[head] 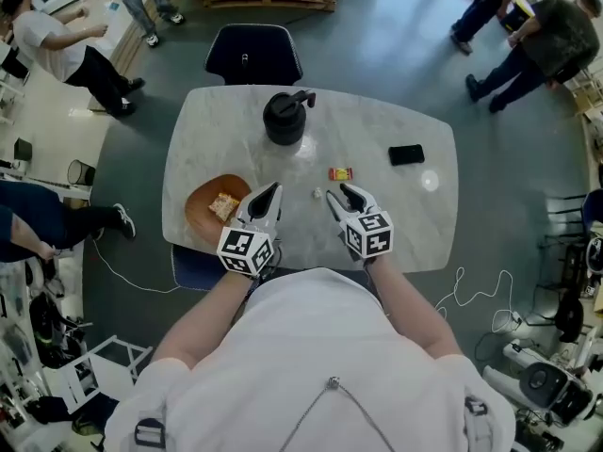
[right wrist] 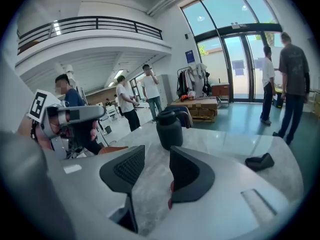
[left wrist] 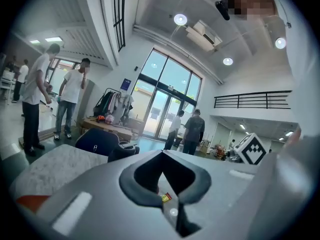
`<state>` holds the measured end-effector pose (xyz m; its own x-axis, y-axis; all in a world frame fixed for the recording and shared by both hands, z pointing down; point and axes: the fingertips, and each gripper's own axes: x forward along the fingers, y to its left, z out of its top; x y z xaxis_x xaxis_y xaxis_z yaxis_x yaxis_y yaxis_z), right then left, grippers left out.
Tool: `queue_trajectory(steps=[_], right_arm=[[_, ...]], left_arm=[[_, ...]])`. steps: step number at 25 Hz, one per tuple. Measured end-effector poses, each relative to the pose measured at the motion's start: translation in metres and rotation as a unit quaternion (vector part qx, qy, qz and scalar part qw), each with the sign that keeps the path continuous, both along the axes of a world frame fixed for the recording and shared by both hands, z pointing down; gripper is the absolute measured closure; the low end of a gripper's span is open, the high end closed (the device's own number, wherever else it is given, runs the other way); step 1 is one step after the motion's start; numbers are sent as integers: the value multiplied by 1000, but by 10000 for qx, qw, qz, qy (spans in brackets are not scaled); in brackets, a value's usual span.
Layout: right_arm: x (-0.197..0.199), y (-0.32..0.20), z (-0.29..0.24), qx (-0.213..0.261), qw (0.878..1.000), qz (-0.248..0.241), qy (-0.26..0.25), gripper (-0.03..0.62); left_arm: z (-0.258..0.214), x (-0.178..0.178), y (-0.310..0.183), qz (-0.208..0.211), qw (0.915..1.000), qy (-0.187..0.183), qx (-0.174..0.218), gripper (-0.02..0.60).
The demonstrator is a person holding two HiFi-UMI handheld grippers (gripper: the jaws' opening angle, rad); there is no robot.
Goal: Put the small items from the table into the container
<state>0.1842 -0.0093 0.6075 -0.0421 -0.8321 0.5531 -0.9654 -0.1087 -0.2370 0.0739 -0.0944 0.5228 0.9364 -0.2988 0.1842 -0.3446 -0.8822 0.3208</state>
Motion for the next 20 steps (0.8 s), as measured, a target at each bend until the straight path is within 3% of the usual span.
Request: queue_trajectory(steps=[8, 15, 20], right_arm=[[9, -20, 114, -1217, 9922, 107, -231, 402], [-5, -31, 223, -2250, 9743, 105, 31, 383], [-3, -34, 254, -2592, 9649, 199, 369, 359]], left_arm=[[51, -46, 3, -444, 9957, -544, -606, 578], [92, -113, -9, -1118, 9839, -1026, -947, 578], [105, -147, -15, -1472, 9764, -1196, -1037, 578]])
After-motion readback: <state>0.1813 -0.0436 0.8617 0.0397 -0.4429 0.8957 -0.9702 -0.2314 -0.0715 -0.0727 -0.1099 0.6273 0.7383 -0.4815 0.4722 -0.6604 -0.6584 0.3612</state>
